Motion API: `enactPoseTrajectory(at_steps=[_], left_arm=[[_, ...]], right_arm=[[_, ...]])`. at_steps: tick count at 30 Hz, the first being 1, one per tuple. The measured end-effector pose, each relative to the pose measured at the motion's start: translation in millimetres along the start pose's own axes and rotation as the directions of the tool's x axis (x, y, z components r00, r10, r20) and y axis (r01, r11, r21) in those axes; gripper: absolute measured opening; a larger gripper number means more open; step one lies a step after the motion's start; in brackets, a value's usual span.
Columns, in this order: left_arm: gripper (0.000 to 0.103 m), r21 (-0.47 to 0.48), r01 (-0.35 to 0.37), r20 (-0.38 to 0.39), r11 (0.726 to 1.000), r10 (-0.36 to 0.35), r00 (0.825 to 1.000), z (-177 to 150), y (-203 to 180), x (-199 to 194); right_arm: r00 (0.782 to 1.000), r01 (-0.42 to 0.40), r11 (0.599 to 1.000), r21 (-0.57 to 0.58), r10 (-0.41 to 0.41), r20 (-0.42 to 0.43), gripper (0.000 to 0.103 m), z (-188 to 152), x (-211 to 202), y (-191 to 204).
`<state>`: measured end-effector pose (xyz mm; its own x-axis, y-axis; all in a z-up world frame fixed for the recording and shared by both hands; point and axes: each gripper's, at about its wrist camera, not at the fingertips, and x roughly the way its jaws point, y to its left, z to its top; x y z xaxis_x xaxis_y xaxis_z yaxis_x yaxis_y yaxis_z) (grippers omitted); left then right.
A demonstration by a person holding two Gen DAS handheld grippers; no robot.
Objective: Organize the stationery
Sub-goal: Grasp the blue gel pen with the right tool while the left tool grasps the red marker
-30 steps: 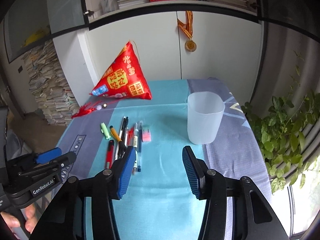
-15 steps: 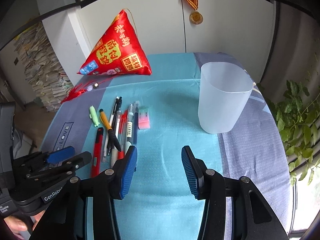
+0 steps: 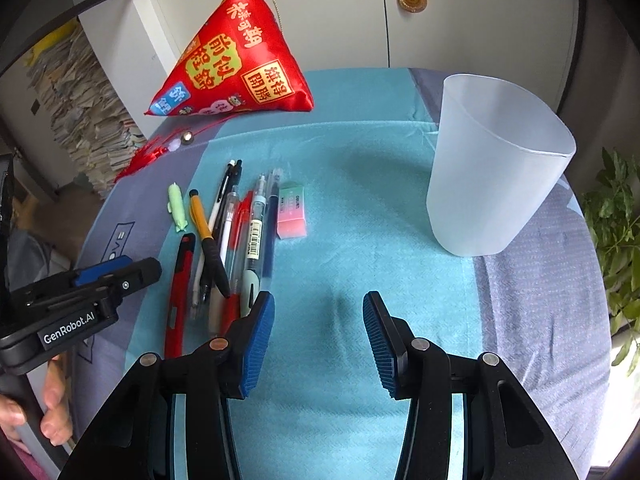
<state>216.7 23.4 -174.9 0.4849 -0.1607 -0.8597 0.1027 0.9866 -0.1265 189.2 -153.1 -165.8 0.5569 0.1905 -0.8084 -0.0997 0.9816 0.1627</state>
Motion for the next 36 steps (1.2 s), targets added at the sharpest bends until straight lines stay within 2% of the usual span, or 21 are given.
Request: enactPoseTrajectory(at_steps=[5, 11, 19, 29, 30, 31, 32, 33, 35, 36], left_arm=[[0.041, 0.052, 0.005, -0.014, 0.999, -0.005, 1.0, 2.4, -16.8, 9.2], [0.043, 0.078, -0.025, -0.008, 0.997, 0.026, 1.0, 4.8, -20.7, 15.3], [0.035, 0.099, -0.068, -0.017, 0.993, 0.07, 0.997, 1.0, -9.9, 15.3], [0.029, 0.105, -0.093, 0.0, 0.99, 0.093, 0.996, 7.6, -17.2, 19.9], [0.027, 0.112, -0.097, 0.007, 0.989, 0.097, 0.995, 7.7, -19.7, 20.7], [0.021, 0.118, -0.093, 0.012, 0.989, 0.092, 0.996, 7.7, -21.4, 21.0], [0.019, 0.124, -0.083, 0.015, 0.989, 0.082, 0.997, 6.6, -21.7, 20.0], [0.017, 0.119, -0.073, 0.016, 0.99, 0.072, 0.997, 5.9, -19.6, 18.7], [0.012, 0.094, -0.049, 0.013, 0.994, 0.048, 0.999, 3.8, -11.8, 15.3], [0.012, 0.088, -0.037, 0.008, 0.995, 0.037, 0.999, 2.8, -9.9, 13.6]], right_arm=[[1.0, -0.007, 1.0, -0.016, 0.007, -0.007, 0.049, 2.6, 5.4, 3.3], [1.0, -0.01, 1.0, -0.026, 0.01, -0.014, 0.049, 4.2, 8.7, 4.9], [0.999, -0.01, 0.998, -0.056, 0.008, -0.036, 0.049, 7.8, 19.0, 13.3], [0.997, 0.076, 0.987, -0.143, -0.079, -0.017, 0.047, 18.9, 33.0, 29.0], [0.995, 0.091, 0.983, -0.16, -0.096, -0.02, 0.046, 20.6, 37.0, 32.3], [0.994, 0.101, 0.979, -0.174, -0.105, -0.015, 0.045, 22.0, 40.4, 35.3], [0.994, 0.104, 0.976, -0.19, -0.106, -0.001, 0.04, 23.0, 41.8, 38.3], [0.996, 0.092, 0.975, -0.204, -0.093, 0.004, 0.026, 23.4, 41.8, 41.0], [0.997, 0.067, 0.976, -0.208, -0.071, -0.014, 0.008, 23.3, 40.9, 41.7], [0.998, 0.06, 0.977, -0.202, -0.066, -0.022, 0.008, 22.1, 39.5, 40.0]])
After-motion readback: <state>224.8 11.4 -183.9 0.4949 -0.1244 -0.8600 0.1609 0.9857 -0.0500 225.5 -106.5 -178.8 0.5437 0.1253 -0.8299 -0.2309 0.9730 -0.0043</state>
